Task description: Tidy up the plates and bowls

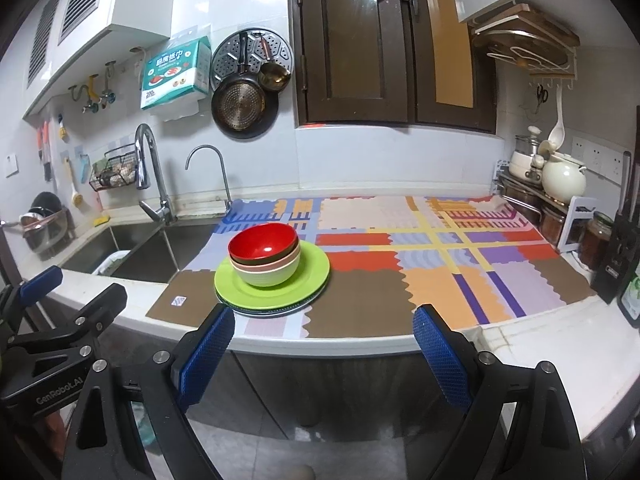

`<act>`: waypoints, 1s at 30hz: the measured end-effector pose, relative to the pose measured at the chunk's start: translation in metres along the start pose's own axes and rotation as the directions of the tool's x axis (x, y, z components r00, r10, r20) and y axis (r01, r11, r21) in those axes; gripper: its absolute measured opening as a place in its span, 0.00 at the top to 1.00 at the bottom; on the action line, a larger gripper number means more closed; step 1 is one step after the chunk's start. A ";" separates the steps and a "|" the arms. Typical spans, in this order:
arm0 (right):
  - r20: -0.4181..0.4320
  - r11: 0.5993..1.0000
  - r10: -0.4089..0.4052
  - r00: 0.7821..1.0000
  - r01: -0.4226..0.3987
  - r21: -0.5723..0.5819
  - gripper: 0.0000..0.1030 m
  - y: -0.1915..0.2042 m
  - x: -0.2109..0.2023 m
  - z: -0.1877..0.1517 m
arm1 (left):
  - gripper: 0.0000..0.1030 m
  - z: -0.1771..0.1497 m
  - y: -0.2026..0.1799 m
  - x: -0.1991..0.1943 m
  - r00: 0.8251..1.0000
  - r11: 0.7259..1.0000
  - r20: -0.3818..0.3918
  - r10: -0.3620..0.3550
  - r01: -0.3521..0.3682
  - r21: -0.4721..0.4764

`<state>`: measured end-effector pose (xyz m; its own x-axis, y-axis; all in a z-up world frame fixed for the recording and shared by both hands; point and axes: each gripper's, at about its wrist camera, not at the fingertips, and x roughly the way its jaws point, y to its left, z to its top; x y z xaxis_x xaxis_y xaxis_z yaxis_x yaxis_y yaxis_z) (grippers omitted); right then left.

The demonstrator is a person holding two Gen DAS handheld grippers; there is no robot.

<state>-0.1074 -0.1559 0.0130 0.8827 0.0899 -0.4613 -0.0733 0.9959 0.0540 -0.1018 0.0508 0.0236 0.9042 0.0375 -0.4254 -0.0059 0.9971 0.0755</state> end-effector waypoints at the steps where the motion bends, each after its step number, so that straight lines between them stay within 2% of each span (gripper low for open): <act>1: 0.001 1.000 -0.001 1.000 0.001 0.001 0.11 -0.001 -0.002 0.000 | 0.00 0.000 0.000 -0.001 1.000 1.000 0.003 -0.001 0.001 0.000; 30: 0.011 1.000 0.005 1.000 -0.005 -0.003 0.11 -0.001 -0.013 -0.002 | 0.00 0.000 -0.005 -0.009 1.000 1.000 0.002 -0.006 0.006 0.005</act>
<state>-0.1198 -0.1583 0.0173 0.8873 0.0949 -0.4514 -0.0793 0.9954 0.0534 -0.1100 0.0454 0.0274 0.9051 0.0315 -0.4240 0.0015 0.9970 0.0772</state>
